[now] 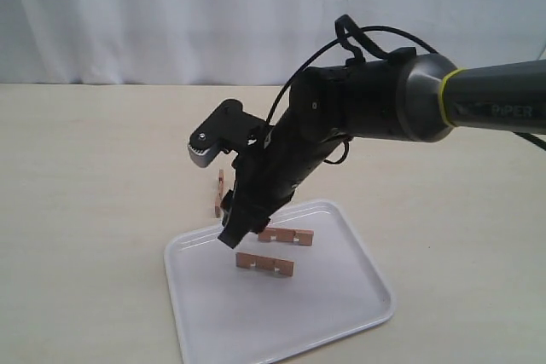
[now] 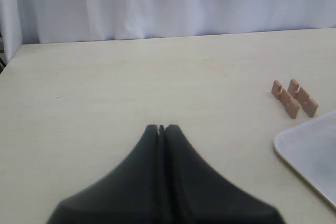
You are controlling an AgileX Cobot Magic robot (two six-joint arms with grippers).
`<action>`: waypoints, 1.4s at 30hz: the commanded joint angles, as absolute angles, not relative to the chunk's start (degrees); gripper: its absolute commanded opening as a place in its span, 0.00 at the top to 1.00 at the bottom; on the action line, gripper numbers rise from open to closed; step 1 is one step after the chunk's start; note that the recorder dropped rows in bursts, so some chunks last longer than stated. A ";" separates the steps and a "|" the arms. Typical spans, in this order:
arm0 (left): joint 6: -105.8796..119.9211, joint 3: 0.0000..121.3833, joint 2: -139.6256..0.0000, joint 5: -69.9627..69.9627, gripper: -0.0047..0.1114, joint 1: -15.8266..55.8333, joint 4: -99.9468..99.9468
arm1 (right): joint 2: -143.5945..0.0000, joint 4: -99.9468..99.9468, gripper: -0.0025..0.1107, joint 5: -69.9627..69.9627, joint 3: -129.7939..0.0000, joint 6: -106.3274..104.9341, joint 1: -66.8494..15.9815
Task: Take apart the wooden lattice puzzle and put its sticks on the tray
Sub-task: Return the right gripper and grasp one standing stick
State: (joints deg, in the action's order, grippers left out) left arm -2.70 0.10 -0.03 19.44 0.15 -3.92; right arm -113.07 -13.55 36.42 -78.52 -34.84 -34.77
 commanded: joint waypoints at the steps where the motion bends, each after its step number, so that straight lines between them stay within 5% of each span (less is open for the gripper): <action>1: -2.86 0.00 0.00 18.61 0.96 0.47 -3.91 | -113.85 -13.65 0.51 31.87 -78.67 -25.35 -34.65; 10: -2.86 0.00 0.00 18.61 0.96 0.47 -3.91 | -120.04 2.39 0.51 39.65 -89.61 5.38 -34.65; 21: -2.86 0.00 0.00 18.61 0.96 0.47 -3.91 | -131.86 3.65 0.51 55.92 -108.17 12.33 -33.53; 29: -2.86 0.00 0.00 18.42 0.96 0.47 -3.91 | -133.19 -0.69 0.51 52.01 -108.42 13.02 -31.82; 34: -2.86 0.00 0.00 18.42 0.96 0.47 -3.91 | -133.21 0.00 0.65 50.05 -108.42 14.81 -31.82; 42: -2.86 0.00 0.00 18.42 0.96 0.47 -3.91 | -134.14 0.00 0.65 49.54 -108.42 15.87 -31.82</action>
State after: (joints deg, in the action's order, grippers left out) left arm -2.81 0.10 -0.03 19.25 0.15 -3.92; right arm -133.57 -0.48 50.04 -108.00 15.54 -32.12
